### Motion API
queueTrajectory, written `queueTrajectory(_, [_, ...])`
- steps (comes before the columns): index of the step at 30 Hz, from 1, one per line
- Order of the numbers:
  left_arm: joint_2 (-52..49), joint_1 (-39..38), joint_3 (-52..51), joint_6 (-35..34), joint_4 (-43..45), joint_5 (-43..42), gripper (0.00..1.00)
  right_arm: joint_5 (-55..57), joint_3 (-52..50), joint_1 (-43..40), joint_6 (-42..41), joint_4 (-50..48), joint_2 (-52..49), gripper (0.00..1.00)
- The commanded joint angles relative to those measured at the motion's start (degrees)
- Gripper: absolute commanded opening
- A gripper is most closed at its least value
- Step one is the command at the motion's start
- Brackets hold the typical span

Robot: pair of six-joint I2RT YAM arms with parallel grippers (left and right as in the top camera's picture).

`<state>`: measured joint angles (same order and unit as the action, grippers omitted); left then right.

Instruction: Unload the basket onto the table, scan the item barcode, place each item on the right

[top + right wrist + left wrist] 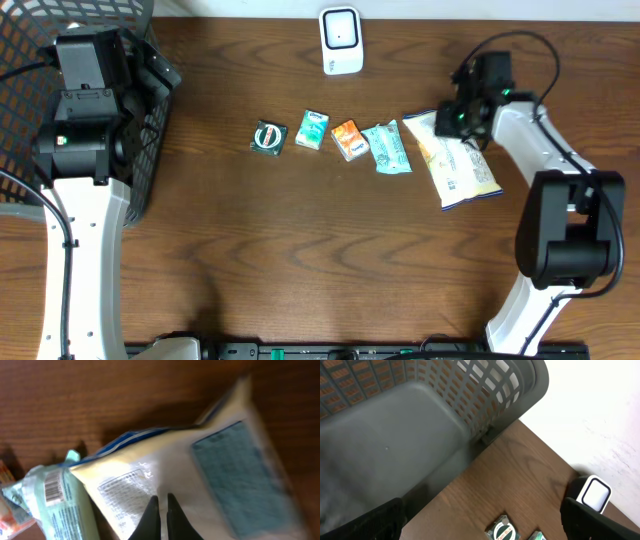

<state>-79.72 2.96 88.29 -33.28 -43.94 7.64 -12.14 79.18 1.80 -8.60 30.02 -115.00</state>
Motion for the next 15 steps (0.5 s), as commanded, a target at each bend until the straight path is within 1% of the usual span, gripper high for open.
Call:
queueTrajectory(1, [0.31,0.24,0.11,-0.68,-0.22,0.11,0.98,-2.45,-3.1,2.05,-2.1,-2.91,-1.18,0.01])
queueTrajectory(4, [0.31,0.24,0.11,-0.68,-0.22,0.11,0.98,4.66,-2.16,2.27,-5.01,-3.65,-0.85,0.01])
queueTrajectory(8, [0.31,0.24,0.11,-0.68,-0.22,0.11,0.98,5.2,3.63,1.4,-5.07,-0.35,-0.09,0.01])
queueTrajectory(11, [0.31,0.24,0.11,-0.68,-0.22,0.11,0.98,5.18,10.67,-0.04,-5.05,6.4,0.68,0.01])
queueTrajectory(15, [0.31,0.24,0.11,-0.68,-0.2,0.11,0.97,6.03,18.45,-1.57,-3.54,17.97,0.9,0.01])
